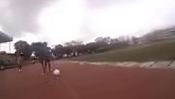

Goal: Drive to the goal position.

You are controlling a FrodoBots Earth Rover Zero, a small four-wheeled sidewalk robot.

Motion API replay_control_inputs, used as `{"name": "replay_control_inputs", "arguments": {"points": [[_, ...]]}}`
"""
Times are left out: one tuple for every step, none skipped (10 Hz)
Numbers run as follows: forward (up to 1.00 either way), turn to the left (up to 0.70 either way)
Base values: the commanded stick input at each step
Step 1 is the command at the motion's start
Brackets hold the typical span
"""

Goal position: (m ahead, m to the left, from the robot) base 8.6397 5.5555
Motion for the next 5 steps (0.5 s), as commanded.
{"name": "replay_control_inputs", "arguments": {"points": [[0.5,0.02],[0.5,0.02],[0.5,0.02],[0.5,0.02],[0.5,0.02]]}}
